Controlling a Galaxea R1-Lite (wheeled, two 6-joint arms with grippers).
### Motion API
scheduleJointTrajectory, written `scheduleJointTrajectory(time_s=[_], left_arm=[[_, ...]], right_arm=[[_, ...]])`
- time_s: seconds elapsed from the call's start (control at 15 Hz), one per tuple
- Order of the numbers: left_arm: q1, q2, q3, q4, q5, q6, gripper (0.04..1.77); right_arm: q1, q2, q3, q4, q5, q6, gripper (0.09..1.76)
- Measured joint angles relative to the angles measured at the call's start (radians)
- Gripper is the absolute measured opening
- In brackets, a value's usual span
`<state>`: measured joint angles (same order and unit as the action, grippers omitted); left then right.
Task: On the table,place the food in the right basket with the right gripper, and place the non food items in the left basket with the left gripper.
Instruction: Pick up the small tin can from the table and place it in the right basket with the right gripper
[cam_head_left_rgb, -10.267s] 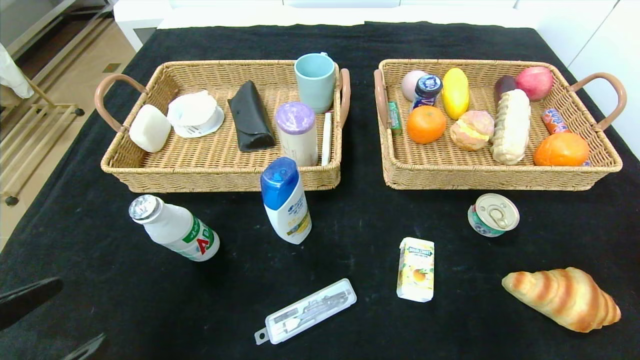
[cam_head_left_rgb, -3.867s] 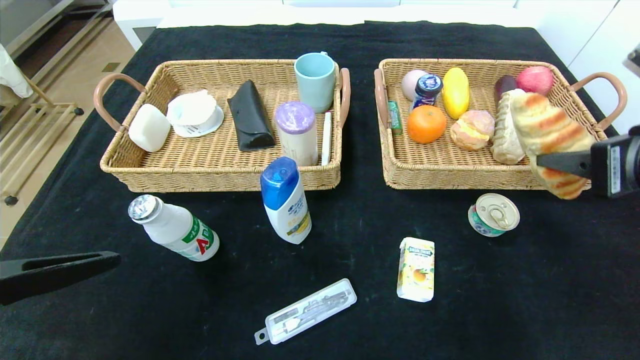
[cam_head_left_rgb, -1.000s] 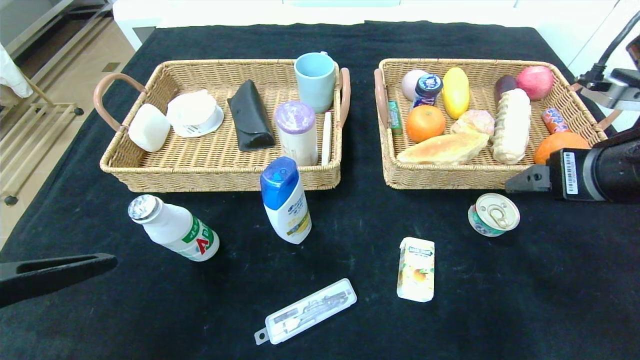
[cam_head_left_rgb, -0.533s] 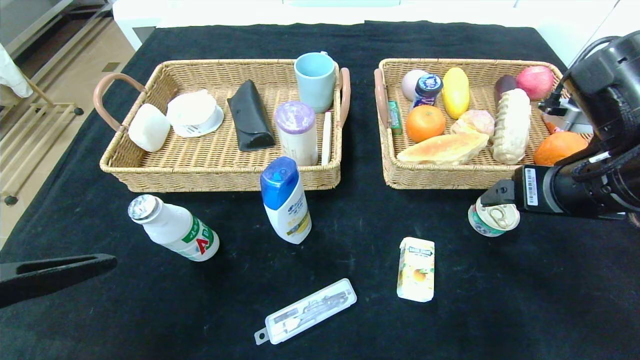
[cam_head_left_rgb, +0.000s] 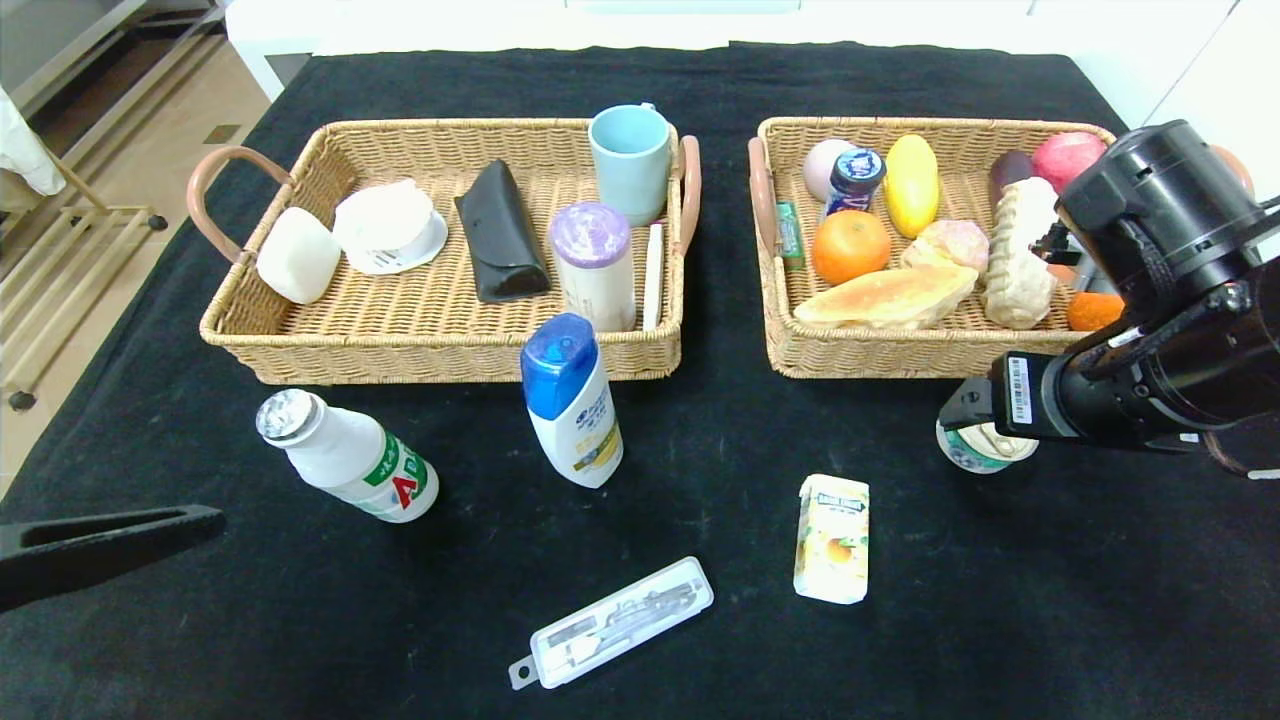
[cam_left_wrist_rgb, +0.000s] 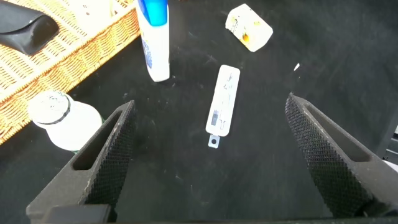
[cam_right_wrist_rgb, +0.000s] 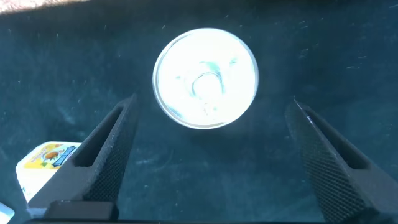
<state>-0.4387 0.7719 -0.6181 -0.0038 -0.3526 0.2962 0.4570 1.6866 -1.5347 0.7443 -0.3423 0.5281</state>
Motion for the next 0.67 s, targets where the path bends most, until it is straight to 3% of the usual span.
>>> scheduleJointTrajectory(time_s=[0.67], left_arm=[[0.000,-0.009,-0.002,0.000,0.001,0.000,1.72]], right_arm=[[-0.040,0.068,-0.010,-0.060,0.007,-0.003,1.70]])
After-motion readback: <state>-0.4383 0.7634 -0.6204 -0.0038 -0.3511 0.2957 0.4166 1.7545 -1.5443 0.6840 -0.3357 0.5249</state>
